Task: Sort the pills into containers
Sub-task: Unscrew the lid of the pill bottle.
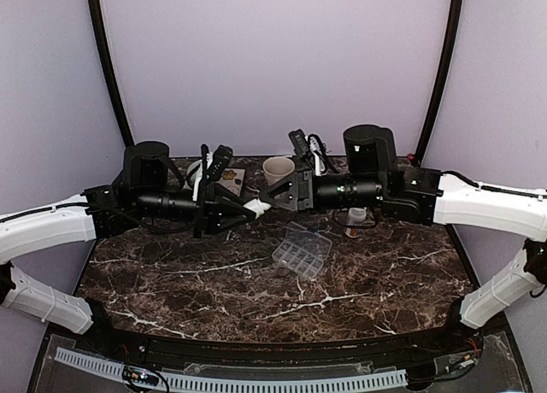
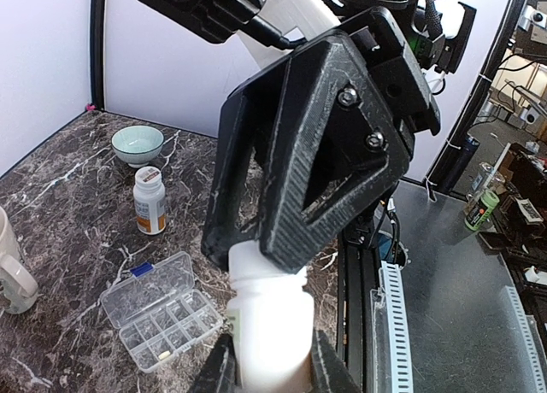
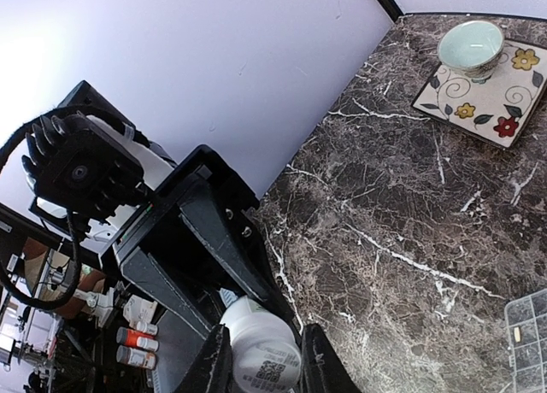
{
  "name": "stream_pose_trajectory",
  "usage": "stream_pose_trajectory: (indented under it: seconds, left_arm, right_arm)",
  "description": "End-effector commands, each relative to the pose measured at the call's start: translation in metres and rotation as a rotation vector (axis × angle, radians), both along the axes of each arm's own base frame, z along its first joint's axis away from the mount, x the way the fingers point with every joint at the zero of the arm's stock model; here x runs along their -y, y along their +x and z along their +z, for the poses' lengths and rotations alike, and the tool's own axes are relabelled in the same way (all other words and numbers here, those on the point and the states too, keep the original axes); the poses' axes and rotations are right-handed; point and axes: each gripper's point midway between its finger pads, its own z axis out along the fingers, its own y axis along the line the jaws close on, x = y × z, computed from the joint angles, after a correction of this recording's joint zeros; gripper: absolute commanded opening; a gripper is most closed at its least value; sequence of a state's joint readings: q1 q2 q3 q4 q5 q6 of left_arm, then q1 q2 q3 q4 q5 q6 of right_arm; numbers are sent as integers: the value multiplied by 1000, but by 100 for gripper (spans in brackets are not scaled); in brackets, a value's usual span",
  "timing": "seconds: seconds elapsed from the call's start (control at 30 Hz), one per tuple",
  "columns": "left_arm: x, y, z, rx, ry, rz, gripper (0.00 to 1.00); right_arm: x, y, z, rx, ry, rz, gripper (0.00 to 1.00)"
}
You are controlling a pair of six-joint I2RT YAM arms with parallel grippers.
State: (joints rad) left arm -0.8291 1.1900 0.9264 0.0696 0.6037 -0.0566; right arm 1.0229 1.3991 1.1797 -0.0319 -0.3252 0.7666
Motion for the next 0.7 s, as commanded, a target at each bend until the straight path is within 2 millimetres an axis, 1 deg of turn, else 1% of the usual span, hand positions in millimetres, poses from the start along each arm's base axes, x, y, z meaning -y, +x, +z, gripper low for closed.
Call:
stream_pose_trajectory:
  seconds: [0.0,0.17,0.23,0.27,0.3,0.5,0.67]
  left_arm:
    - [-1,-9,17,10,-45,-31,0]
    - [0,-24,34,-37,-80,-109,0]
    - [1,-34,40,-74,-90,-168,0]
    - [2,-38,44,-87,-96,-189,0]
    - [2,-41,48,-107,-103,-208,0]
    - [0,-59,64,-193,-129,-314,0]
    - [1,-70,70,-255,-146,-395,0]
  right_arm:
    - [-7,-14,14,72,34,79,6]
    - [-8,-32,19,228,32,164,4]
    - [-5,-40,22,318,37,203,4]
    - [-3,-42,27,355,47,209,3]
    - [0,-45,19,373,36,224,3]
    - [9,-62,32,506,76,281,0]
    - [7,-69,30,571,49,298,0]
